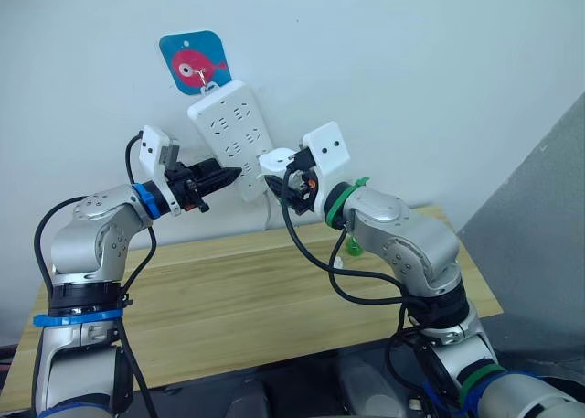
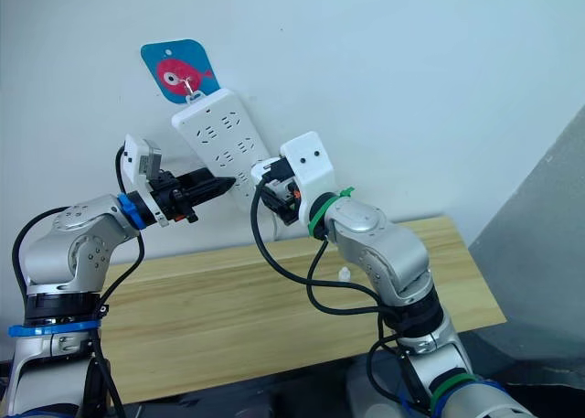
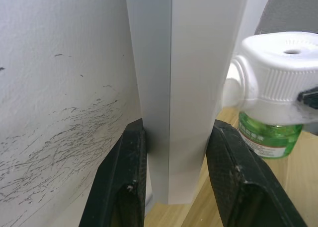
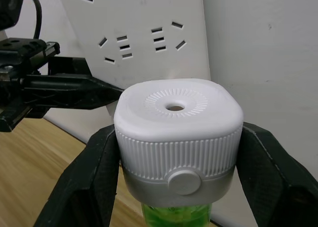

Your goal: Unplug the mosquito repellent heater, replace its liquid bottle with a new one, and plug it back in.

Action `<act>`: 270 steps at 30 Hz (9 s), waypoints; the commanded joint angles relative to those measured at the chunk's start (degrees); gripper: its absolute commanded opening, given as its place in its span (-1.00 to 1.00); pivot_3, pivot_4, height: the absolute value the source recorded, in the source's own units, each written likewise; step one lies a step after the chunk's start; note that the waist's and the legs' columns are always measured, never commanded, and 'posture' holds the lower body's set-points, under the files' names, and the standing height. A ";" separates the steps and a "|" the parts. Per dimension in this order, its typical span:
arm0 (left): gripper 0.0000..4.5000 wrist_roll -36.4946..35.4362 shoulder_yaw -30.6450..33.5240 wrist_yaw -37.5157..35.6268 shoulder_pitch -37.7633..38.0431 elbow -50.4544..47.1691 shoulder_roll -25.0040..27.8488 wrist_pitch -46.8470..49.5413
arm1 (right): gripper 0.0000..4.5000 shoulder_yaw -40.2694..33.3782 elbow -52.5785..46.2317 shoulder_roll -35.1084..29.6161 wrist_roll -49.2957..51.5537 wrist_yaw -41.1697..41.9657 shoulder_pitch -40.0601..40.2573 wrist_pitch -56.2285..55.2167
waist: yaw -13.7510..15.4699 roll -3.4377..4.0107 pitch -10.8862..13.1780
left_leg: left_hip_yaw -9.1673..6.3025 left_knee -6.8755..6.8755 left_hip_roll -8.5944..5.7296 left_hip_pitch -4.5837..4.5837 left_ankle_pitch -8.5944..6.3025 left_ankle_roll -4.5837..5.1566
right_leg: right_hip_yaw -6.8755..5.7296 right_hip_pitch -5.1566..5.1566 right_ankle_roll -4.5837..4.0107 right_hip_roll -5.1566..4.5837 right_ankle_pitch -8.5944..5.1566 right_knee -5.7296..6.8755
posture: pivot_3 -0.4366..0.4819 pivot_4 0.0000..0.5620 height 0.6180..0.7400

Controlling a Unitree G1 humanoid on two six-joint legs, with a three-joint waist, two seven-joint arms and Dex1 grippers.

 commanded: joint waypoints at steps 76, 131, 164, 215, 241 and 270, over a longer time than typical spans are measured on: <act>-0.41 -3.44 2.94 1.06 -1.51 -5.71 -1.67 9.57 | 0.30 4.57 12.37 7.87 -9.29 14.17 0.27 -6.40 | -1.77 -0.01 -0.02 | 0.03 -0.03 0.03 0.23 0.02 -0.06 | 0.09 0.01 0.22 0.08 -0.13 0.37 | -0.50 -0.56 0.94; -0.41 0.80 -0.50 -2.91 0.17 -1.05 2.34 0.93 | 1.00 1.08 0.57 3.23 -7.17 16.65 -0.40 2.08 | -0.75 -0.04 -0.05 | -0.02 -0.90 -0.15 0.02 0.11 -0.29 | -0.17 -0.14 0.04 -0.71 -0.03 -0.44 | -0.51 -0.57 0.94; 0.98 6.57 1.76 -5.74 4.37 4.74 10.11 -11.23 | 1.00 1.16 -9.88 -4.76 -1.10 17.98 5.39 -1.93 | -0.50 -0.05 -0.05 | -0.26 -0.79 -0.14 0.05 0.13 -0.30 | -0.32 -0.03 0.02 -0.45 -0.02 -0.36 | -0.43 -0.63 0.94; 1.00 -10.79 17.54 -6.31 39.71 -35.62 11.35 -1.61 | -0.98 7.00 9.82 -1.90 -15.17 16.98 6.36 -21.47 | 7.28 -0.91 -0.72 | -0.79 -0.77 0.05 0.35 0.48 -0.88 | -1.08 0.01 -0.73 -0.19 -0.14 0.47 | -0.04 -0.74 0.94; 1.00 -12.14 15.73 -5.36 36.37 -35.60 13.17 0.44 | -0.98 0.58 9.83 3.14 -13.06 11.82 6.03 -16.20 | 7.29 -0.90 -0.72 | -0.86 -0.76 0.08 0.35 0.50 -0.88 | -1.11 0.01 -0.76 -0.13 -0.15 0.52 | -0.05 -0.72 0.94; 1.00 -6.09 15.25 -10.62 36.91 -27.85 15.76 -5.24 | -0.91 4.32 -8.29 -20.23 -5.05 34.49 10.03 -15.59 | 7.25 -0.96 -1.02 | -0.94 -0.81 0.08 0.33 0.58 -0.93 | -1.17 0.02 -0.84 -0.09 -0.16 0.49 | -0.05 -0.88 0.94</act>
